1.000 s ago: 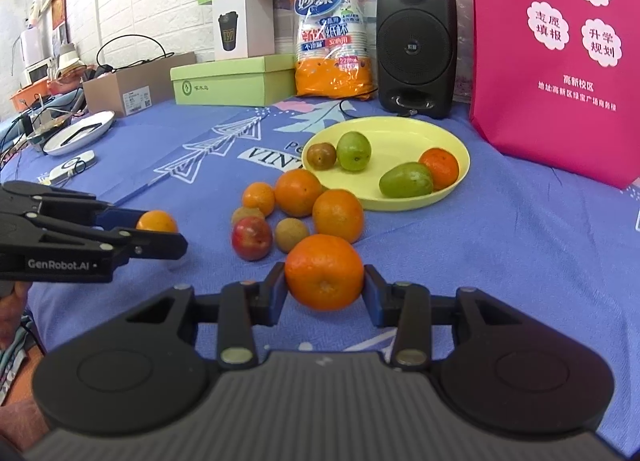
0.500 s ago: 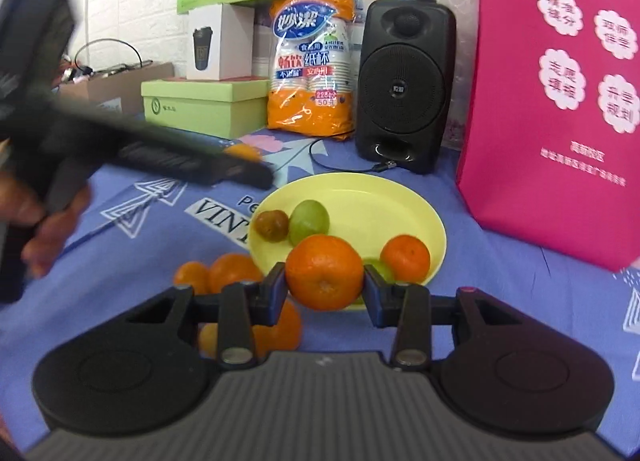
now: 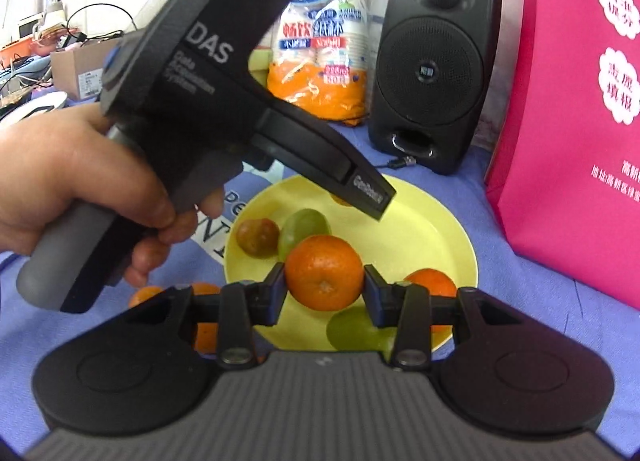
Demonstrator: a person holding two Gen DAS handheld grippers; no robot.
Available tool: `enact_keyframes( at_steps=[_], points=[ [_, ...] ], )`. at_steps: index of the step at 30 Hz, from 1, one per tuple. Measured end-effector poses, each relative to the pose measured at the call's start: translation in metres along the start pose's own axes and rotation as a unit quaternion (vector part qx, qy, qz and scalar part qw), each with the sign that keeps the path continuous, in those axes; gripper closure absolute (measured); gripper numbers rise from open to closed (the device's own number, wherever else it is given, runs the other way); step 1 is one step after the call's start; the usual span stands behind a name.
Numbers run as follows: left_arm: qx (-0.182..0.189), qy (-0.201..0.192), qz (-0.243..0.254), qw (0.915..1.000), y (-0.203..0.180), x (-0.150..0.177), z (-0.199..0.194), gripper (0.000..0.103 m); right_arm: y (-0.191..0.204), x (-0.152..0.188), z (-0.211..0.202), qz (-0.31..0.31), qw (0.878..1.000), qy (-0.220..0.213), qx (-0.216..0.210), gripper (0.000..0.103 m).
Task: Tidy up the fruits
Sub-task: 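Drop the yellow orange and orange onto the plate, open both tools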
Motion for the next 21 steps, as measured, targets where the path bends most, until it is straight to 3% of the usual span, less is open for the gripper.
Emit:
enact_keyframes(
  at_steps=[1,3,11,16,21],
  points=[
    [-0.001,-0.004,-0.003,1.0000,0.002,-0.001,-0.002,0.044,-0.001,0.000,0.000,0.001,1.000,-0.002,0.003,0.063],
    [-0.003,-0.020,-0.007,0.9998,0.006,-0.002,-0.014,0.030,-0.002,0.000,-0.004,0.004,1.000,-0.010,0.008,0.052],
    [0.000,-0.074,0.014,0.9972,0.022,0.014,-0.098,0.032,-0.007,0.007,-0.054,0.031,0.998,-0.053,0.020,0.050],
    [0.005,-0.097,-0.008,0.9953,0.039,0.053,-0.153,0.032,-0.001,0.030,-0.087,0.066,0.995,-0.067,0.016,0.050],
    [0.000,-0.099,0.006,0.9950,0.034,0.106,-0.189,0.034,0.007,0.056,-0.108,0.101,0.993,-0.068,-0.004,0.050]
  ],
)
Point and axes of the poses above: each gripper's, at about its wrist camera, not at the fingertips, and z roughly the way its jaws point, y to its left, x to its underside, the point moved 10 cm from there along z, roughly the way its jaws point, and after that the axes turned 10 degrees about -z, right-handed, at the moved point
